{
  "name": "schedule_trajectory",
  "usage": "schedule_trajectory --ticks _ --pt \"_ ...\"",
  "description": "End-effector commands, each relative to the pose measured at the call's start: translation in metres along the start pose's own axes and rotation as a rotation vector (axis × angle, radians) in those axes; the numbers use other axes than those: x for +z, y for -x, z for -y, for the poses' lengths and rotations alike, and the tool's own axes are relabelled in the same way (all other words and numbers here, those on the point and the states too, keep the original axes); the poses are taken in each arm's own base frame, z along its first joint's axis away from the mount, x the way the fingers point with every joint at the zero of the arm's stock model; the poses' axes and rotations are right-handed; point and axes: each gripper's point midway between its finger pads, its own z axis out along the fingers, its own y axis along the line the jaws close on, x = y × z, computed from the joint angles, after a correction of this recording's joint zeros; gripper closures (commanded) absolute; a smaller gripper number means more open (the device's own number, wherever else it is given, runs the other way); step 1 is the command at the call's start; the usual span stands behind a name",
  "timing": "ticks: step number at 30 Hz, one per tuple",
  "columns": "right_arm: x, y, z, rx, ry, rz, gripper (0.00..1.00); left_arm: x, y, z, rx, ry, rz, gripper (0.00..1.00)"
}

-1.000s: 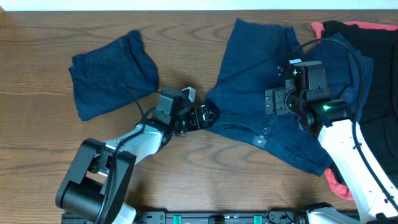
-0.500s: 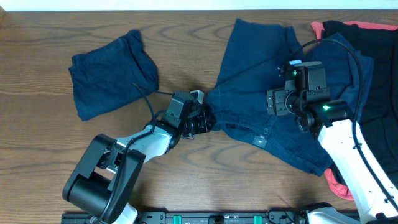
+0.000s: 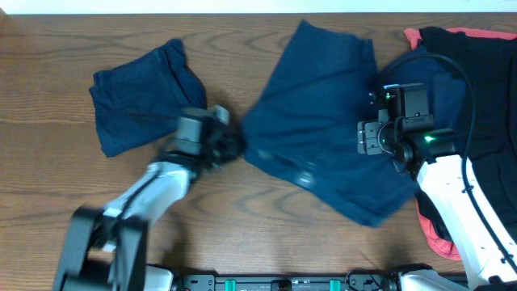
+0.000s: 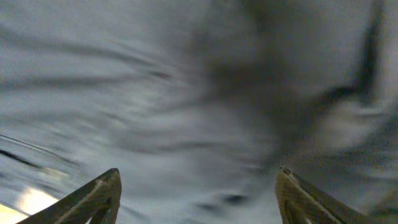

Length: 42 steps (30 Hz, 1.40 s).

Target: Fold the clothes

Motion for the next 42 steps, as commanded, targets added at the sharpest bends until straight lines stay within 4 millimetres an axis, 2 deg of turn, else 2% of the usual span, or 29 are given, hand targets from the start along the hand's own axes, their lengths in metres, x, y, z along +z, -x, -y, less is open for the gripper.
schedule_trajectory --ticks 1,3,4,5,6,9,13,15,17,19,20,23,25,27,28,30,31,32,33,34,36,42 --pt "-0.005 0.005 0.009 0.021 -0.026 0.016 0.25 -0.045 0.063 -0.011 0.031 0.012 0.216 0.94" --pt "-0.005 0.004 0.009 0.021 -0.026 0.011 0.26 -0.065 0.089 -0.017 0.016 0.016 0.302 0.94" --pt "-0.005 0.004 0.009 0.021 -0.026 0.009 0.27 -0.071 0.096 -0.019 0.010 0.015 0.321 0.64" --pt "-0.005 0.003 0.009 0.021 -0.026 0.007 0.28 -0.075 0.099 -0.018 0.007 -0.003 0.324 0.22" --pt "-0.005 0.003 0.009 0.021 -0.027 0.005 0.29 -0.075 0.098 -0.016 0.007 -0.021 0.313 0.02" --pt "-0.005 0.002 0.011 0.026 -0.030 0.002 0.36 -0.068 0.071 -0.007 -0.021 -0.086 0.187 0.02" --pt "-0.005 0.001 0.015 0.040 -0.037 -0.004 0.37 -0.055 0.013 0.001 -0.108 -0.105 -0.052 0.02" --pt "-0.005 0.001 0.018 0.047 -0.041 -0.004 0.37 -0.051 -0.013 -0.002 -0.129 -0.065 -0.143 0.02" --pt "-0.005 0.000 0.020 0.053 -0.044 -0.007 0.37 -0.049 -0.025 -0.018 -0.144 0.045 -0.161 0.02" --pt "-0.005 -0.001 0.022 0.058 -0.047 -0.010 0.37 -0.050 -0.020 -0.035 -0.138 0.148 -0.121 0.02" --pt "-0.005 -0.001 0.023 0.059 -0.048 -0.012 0.37 -0.051 -0.012 -0.037 -0.113 0.156 -0.089 0.02" --pt "-0.005 -0.004 0.024 0.061 -0.050 -0.024 0.37 -0.062 0.021 -0.026 0.011 0.113 0.019 0.02" --pt "-0.005 -0.005 0.024 0.061 -0.051 -0.027 0.37 -0.076 0.052 -0.010 0.109 0.081 0.136 0.02" --pt "-0.005 -0.004 0.024 0.062 -0.051 -0.023 0.37 -0.094 0.086 -0.004 0.191 0.101 0.290 0.03" --pt "-0.005 -0.004 0.024 0.062 -0.051 -0.021 0.37 -0.105 0.104 -0.007 0.207 0.140 0.374 0.02" --pt "-0.005 -0.003 0.024 0.062 -0.050 -0.020 0.37 -0.119 0.125 -0.022 0.212 0.227 0.471 0.00" --pt "-0.005 -0.003 0.024 0.062 -0.050 -0.020 0.37 -0.124 0.131 -0.034 0.195 0.277 0.498 0.09" --pt "-0.005 -0.003 0.024 0.062 -0.050 -0.020 0.37 -0.128 0.136 -0.050 0.168 0.344 0.521 0.24" --pt "-0.005 -0.003 0.024 0.062 -0.050 -0.020 0.37 -0.129 0.139 -0.062 0.149 0.388 0.528 0.34" --pt "-0.005 -0.003 0.024 0.062 -0.050 -0.020 0.37 -0.129 0.140 -0.075 0.129 0.426 0.527 0.40" --pt "-0.005 -0.004 0.024 0.062 -0.050 -0.023 0.37 -0.121 0.139 -0.097 0.092 0.464 0.500 0.42" --pt "-0.005 -0.004 0.024 0.062 -0.050 -0.023 0.37 -0.091 0.123 -0.145 0.015 0.528 0.390 0.46"
